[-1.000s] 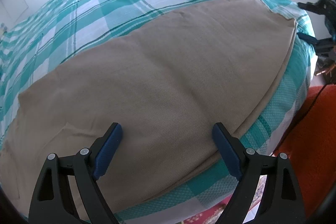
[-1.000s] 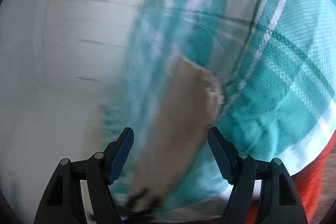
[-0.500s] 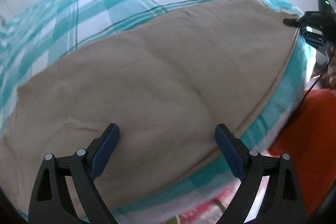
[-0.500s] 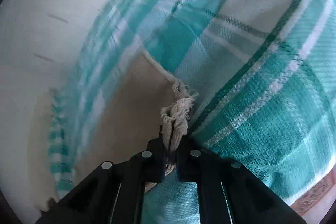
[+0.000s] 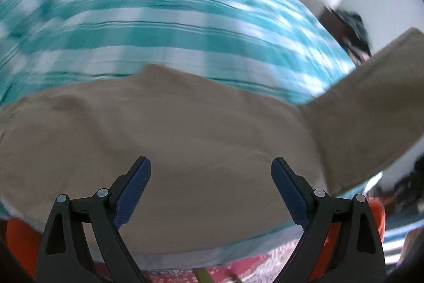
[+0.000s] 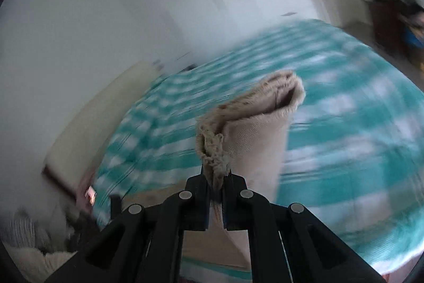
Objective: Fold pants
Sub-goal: 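Grasp the leg hems with the right tool and lift them toward the waistband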
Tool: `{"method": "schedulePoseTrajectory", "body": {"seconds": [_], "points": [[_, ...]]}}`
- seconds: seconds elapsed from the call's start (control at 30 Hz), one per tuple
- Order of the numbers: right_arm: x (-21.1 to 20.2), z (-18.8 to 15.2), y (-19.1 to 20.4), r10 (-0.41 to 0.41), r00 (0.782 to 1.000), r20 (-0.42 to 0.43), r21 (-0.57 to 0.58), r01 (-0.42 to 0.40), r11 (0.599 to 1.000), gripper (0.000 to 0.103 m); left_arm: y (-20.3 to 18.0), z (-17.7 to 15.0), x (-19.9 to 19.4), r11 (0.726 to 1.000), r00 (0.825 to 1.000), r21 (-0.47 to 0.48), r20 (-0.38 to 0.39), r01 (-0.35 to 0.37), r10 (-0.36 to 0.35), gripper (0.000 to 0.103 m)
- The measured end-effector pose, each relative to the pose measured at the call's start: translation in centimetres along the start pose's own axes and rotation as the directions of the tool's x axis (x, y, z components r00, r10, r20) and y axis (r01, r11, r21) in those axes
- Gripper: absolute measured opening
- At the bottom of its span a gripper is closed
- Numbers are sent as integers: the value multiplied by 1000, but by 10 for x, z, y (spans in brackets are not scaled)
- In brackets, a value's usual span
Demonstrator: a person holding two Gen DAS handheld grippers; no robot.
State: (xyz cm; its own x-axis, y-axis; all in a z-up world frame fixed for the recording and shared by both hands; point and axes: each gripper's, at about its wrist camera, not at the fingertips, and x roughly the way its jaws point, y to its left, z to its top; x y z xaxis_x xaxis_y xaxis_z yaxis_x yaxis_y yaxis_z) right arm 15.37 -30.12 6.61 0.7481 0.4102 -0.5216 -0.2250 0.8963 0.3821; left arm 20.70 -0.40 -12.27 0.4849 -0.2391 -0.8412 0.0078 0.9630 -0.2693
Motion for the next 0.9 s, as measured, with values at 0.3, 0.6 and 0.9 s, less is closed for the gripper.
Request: {"method": "schedulePoseTrajectory", "body": {"seconds": [0.3, 0.6, 0.9], "points": [[133, -94, 114, 252, 933, -258, -21, -266, 964, 63, 125, -37, -30, 961, 995, -263, 34, -79, 91, 93], [144, -124, -8, -81, 968, -239, -93, 61, 994, 55, 130, -42, -20, 956, 996, -287, 38, -69, 83, 93], [164, -195, -33, -163, 926, -340, -160, 114, 980, 48, -31, -21, 29, 991, 999, 131, -8, 32, -31, 93]]}}
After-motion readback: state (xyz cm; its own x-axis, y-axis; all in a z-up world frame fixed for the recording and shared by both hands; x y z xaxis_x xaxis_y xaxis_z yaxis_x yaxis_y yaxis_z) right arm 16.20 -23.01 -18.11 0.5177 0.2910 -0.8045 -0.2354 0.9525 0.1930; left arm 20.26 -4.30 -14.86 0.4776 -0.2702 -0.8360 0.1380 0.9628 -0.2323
